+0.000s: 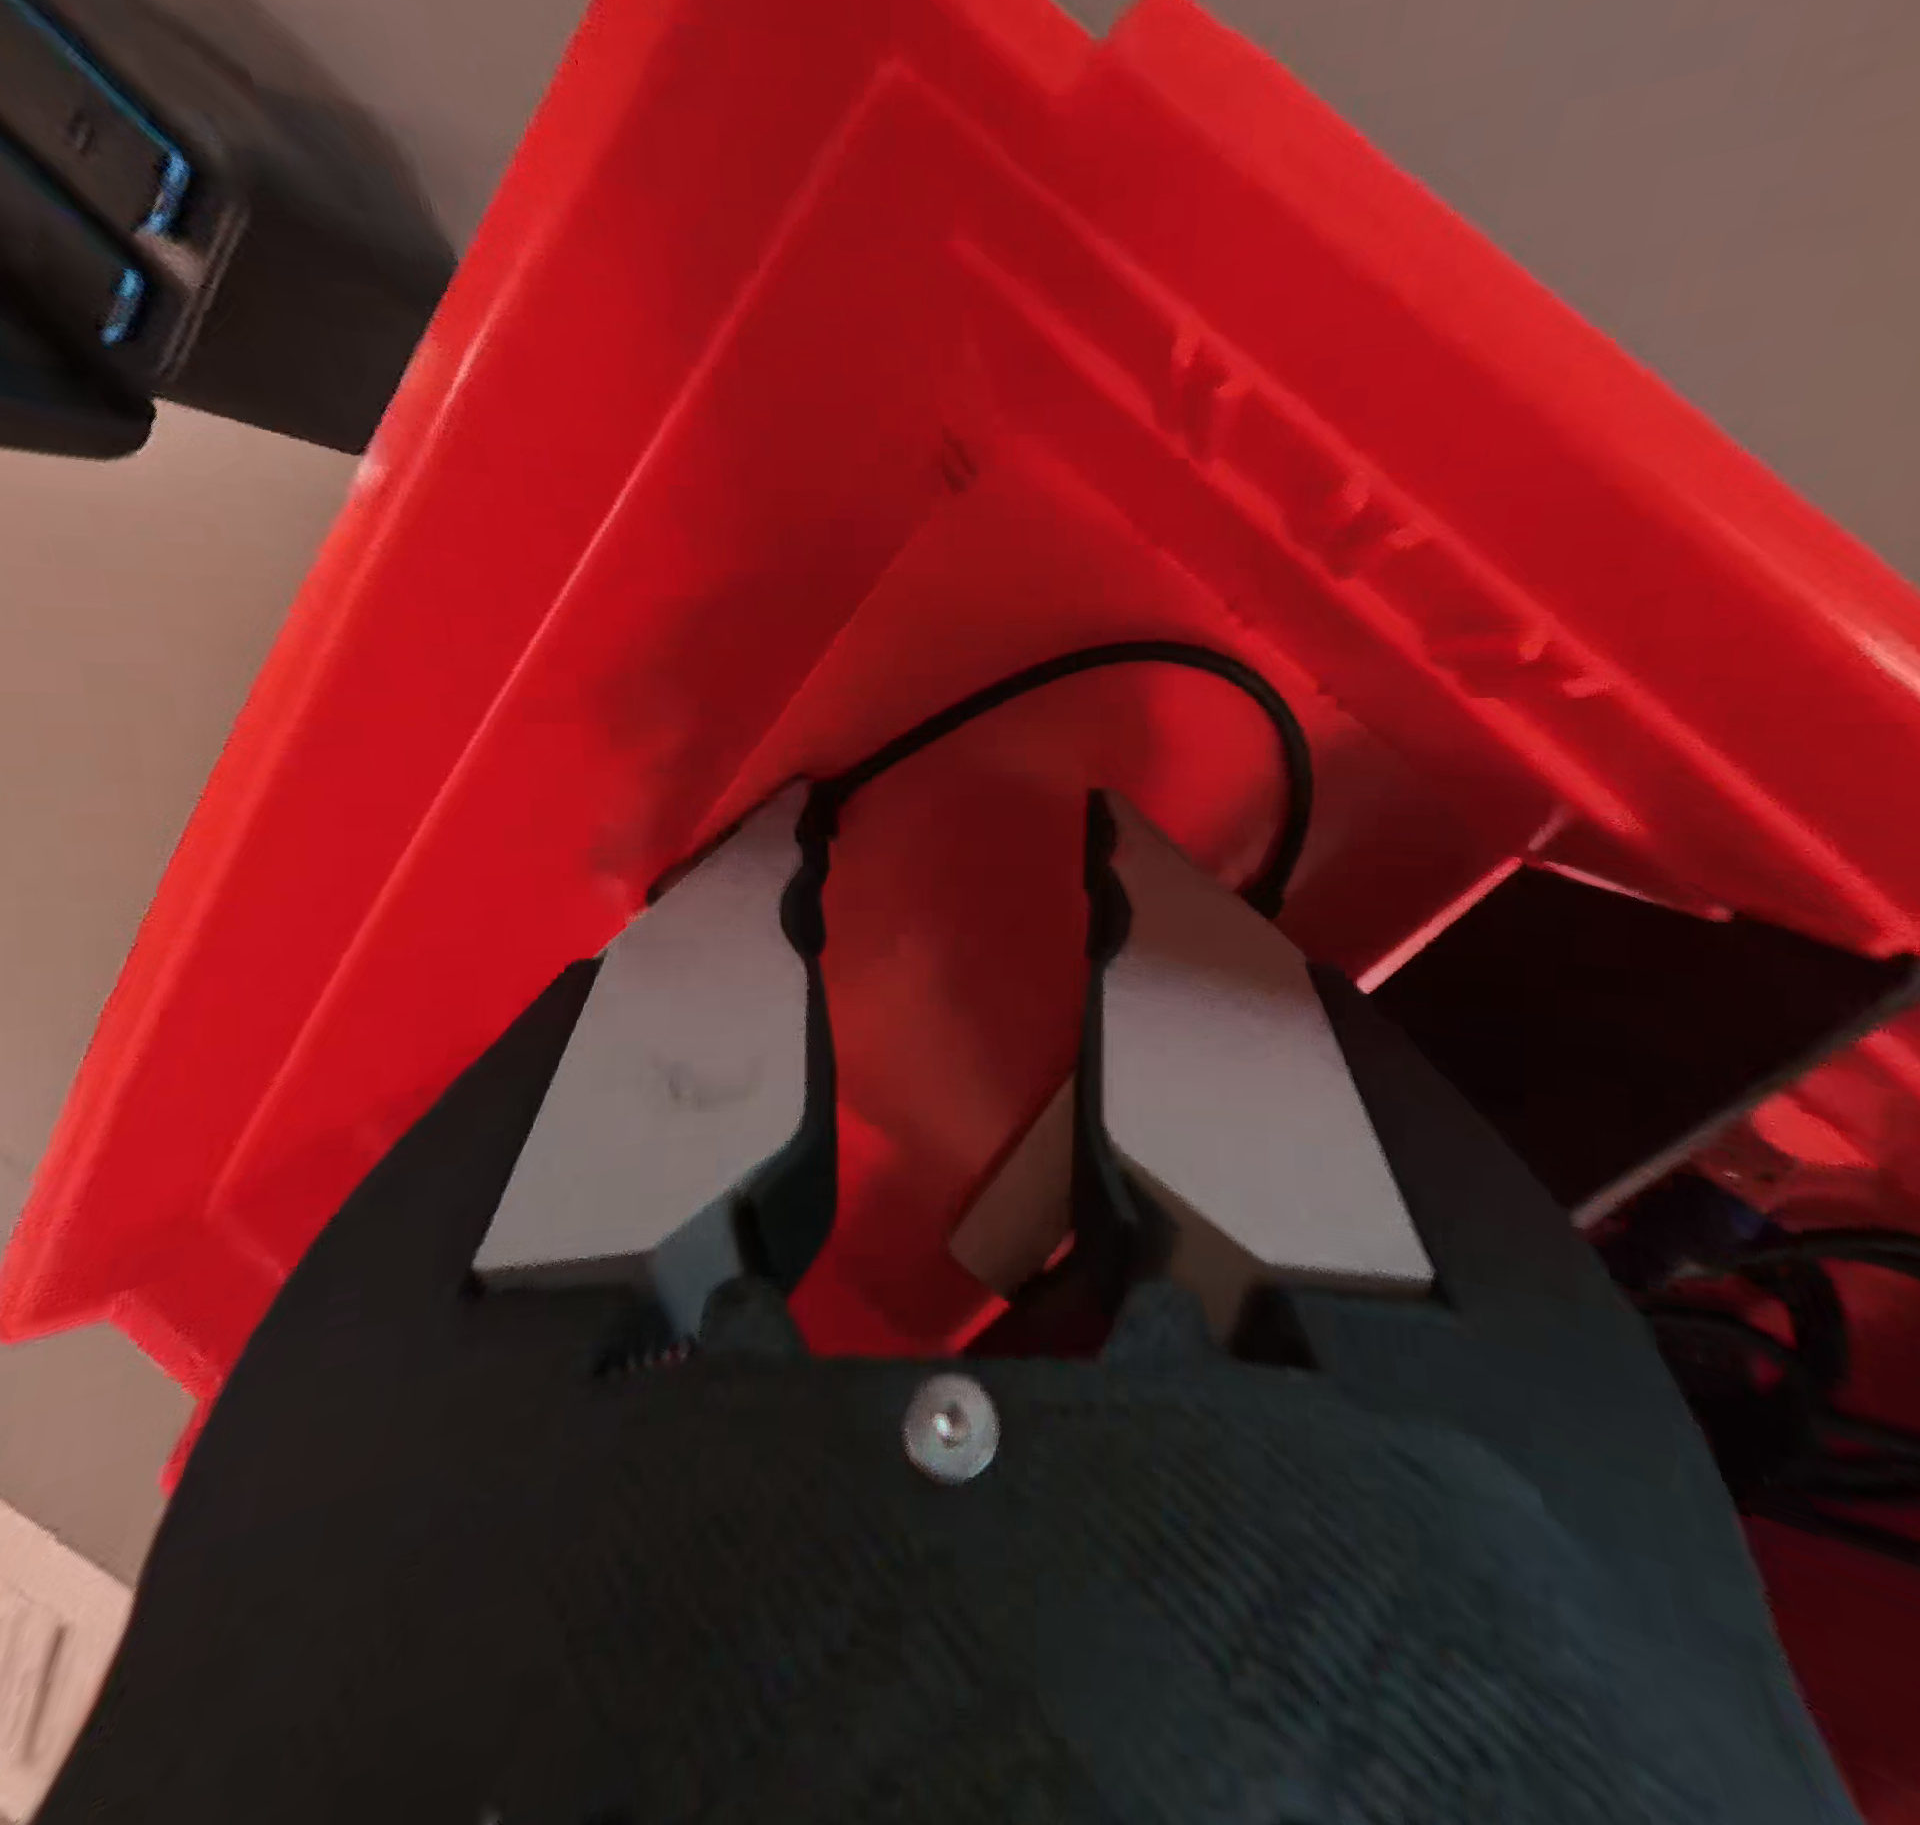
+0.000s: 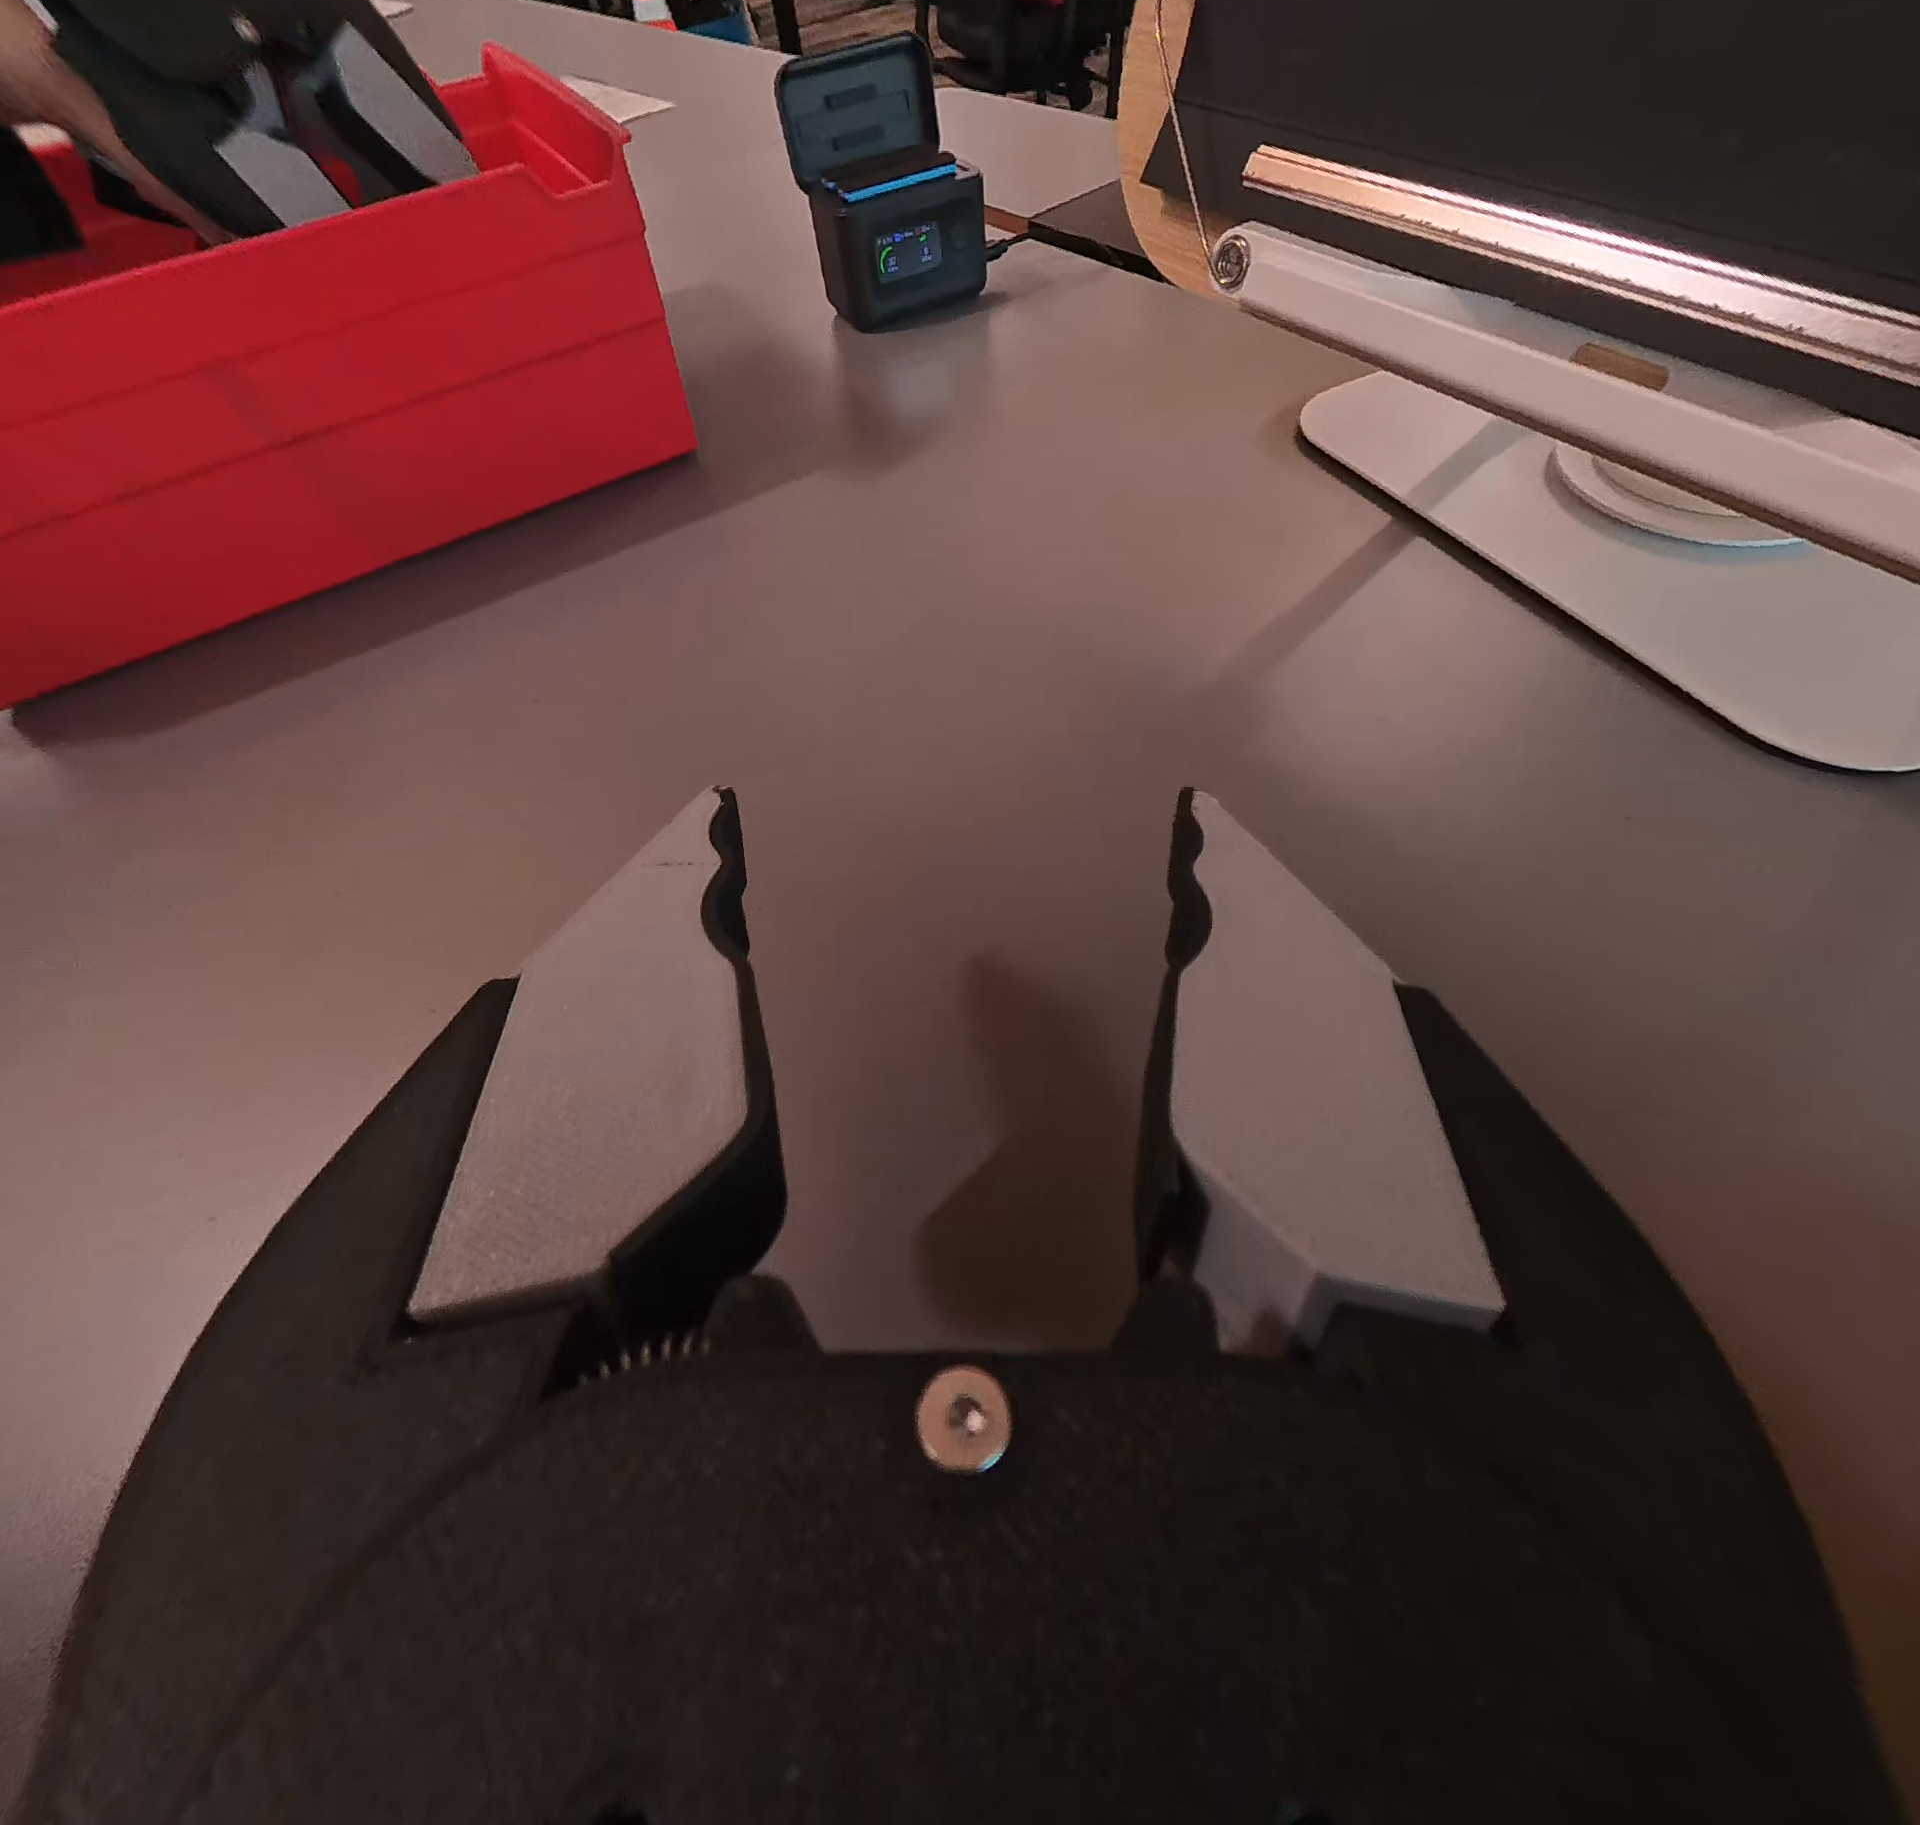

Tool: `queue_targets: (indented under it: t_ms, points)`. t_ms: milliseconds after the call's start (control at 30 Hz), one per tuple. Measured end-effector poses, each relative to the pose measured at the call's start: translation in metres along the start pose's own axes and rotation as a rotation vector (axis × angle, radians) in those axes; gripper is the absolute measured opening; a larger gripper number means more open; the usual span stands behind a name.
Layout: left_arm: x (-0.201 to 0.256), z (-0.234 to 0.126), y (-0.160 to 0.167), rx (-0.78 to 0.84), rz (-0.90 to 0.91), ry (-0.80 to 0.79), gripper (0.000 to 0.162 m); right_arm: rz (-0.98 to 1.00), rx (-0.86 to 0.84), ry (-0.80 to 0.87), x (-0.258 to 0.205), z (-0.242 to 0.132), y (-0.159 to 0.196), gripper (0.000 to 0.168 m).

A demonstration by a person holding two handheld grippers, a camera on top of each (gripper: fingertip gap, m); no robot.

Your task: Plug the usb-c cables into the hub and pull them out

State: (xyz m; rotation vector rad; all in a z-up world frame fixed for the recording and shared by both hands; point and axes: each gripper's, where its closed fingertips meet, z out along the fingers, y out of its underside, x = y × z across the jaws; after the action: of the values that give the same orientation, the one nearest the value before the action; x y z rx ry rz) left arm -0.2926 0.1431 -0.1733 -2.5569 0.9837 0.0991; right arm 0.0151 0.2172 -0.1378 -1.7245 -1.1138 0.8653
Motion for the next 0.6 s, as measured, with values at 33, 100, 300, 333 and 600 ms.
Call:
queue_targets:
  t_ms: [33,100,300,333,600]
  points:
    - [-0.002,0.003,0.001,-0.022,0.021,0.001,0.047,0.006,0.004,-0.005,0.0,0.0,-0.001,0.079]
    - [-0.007,0.007,-0.005,-0.007,0.077,-0.018,0.044,0.015,0.014,-0.017,-0.001,-0.001,-0.002,0.078]
    - [-0.006,0.023,-0.01,-0.038,0.17,0.014,0.028,0.01,0.013,-0.058,-0.011,0.001,-0.002,0.077]
    - [-0.002,0.023,-0.01,-0.043,0.191,0.042,0.02,0.005,0.012,-0.066,-0.014,0.001,-0.002,0.077]
    - [-0.012,0.01,0.005,-0.204,0.471,-0.112,0.001,-0.039,0.014,-0.113,-0.028,0.002,-0.002,0.078]
